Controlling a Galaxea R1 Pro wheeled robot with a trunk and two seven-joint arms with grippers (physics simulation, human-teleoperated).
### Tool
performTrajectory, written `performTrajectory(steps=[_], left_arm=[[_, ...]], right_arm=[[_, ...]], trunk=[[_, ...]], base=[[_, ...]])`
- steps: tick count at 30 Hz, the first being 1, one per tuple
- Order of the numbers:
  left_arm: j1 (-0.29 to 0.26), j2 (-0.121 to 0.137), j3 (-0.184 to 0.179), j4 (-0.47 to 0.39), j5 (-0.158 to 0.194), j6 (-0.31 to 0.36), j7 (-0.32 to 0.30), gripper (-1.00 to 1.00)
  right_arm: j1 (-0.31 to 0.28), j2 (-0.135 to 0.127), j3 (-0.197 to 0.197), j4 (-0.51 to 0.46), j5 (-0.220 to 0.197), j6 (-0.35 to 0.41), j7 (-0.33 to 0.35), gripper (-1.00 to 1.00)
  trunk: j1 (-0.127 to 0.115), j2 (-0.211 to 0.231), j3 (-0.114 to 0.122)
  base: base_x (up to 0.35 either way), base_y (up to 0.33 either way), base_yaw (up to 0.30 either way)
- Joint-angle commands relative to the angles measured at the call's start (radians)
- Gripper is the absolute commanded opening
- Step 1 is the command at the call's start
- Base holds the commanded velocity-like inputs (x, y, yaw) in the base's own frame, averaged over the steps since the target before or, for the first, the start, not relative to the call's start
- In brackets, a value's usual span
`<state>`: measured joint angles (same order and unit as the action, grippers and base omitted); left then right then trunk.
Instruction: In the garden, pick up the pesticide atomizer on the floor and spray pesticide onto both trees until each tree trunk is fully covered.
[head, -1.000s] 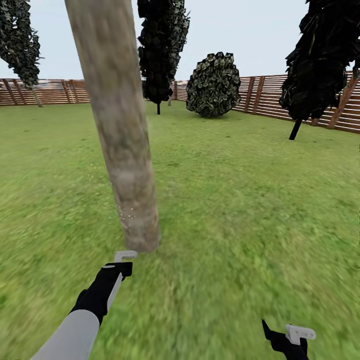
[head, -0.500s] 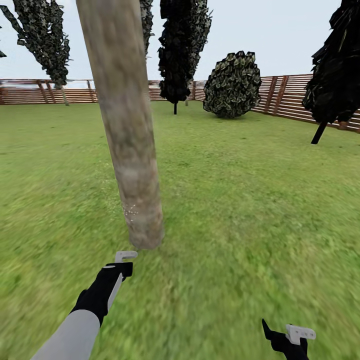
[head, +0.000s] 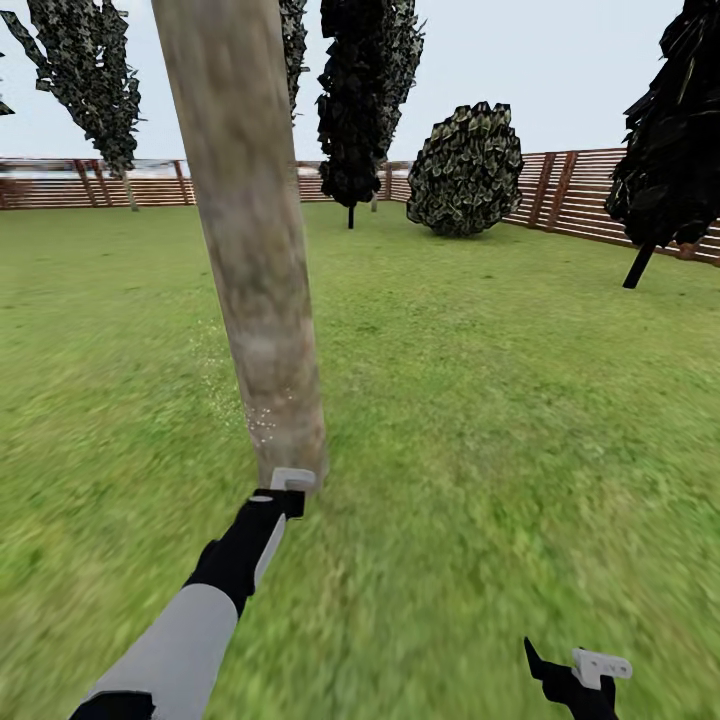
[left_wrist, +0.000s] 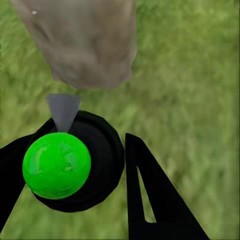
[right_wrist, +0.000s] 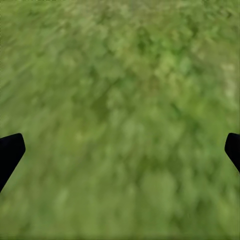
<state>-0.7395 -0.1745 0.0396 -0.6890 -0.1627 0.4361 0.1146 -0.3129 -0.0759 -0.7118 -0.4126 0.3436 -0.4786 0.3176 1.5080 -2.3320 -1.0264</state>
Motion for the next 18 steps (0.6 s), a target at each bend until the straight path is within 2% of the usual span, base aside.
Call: performTrajectory(steps=[1,4,6,7,10,12,16,18], left_arm=[[-0.004,0.002,-0.001,0.000,0.002,0.003,0.006,-1.00],[-0.008,0.018,0.001,0.000,0.001,0.007,0.014,-1.00],[-0.010,0.058,0.002,0.000,0.001,0.007,0.017,-1.00],[-0.010,0.066,0.002,-0.001,0.001,0.007,0.017,-1.00],[-0.011,0.073,0.001,-0.007,-0.001,0.008,0.037,-1.00],[-0.010,0.060,-0.004,-0.014,-0.001,0.013,0.054,-1.00],[-0.021,0.011,-0.008,-0.016,0.002,0.036,0.054,-1.00],[-0.030,0.006,-0.016,-0.017,0.003,0.038,0.052,-1.00]], right_arm=[[0.000,0.000,0.000,0.000,0.000,0.000,0.000,1.00],[0.000,0.000,0.000,0.000,0.000,0.000,0.000,1.00],[0.000,0.000,0.000,0.000,0.000,0.000,0.000,1.00],[0.000,0.000,0.000,0.001,0.000,0.000,0.000,1.00],[0.000,0.000,0.000,0.001,0.000,0.000,0.000,1.00],[0.000,0.000,0.000,0.000,0.000,0.000,0.000,1.00],[0.000,0.000,0.000,0.000,0.000,0.000,0.000,1.00],[0.000,0.000,0.000,0.000,0.000,0.000,0.000,1.00]], trunk=[[0.000,0.000,0.000],[0.000,0.000,0.000],[0.000,0.000,0.000],[0.000,0.000,0.000],[0.000,0.000,0.000],[0.000,0.000,0.000],[0.000,0.000,0.000],[0.000,0.000,0.000]], base=[[0.000,0.000,0.000],[0.000,0.000,0.000],[0.000,0.000,0.000],[0.000,0.000,0.000],[0.000,0.000,0.000],[0.000,0.000,0.000],[0.000,0.000,0.000],[0.000,0.000,0.000]])
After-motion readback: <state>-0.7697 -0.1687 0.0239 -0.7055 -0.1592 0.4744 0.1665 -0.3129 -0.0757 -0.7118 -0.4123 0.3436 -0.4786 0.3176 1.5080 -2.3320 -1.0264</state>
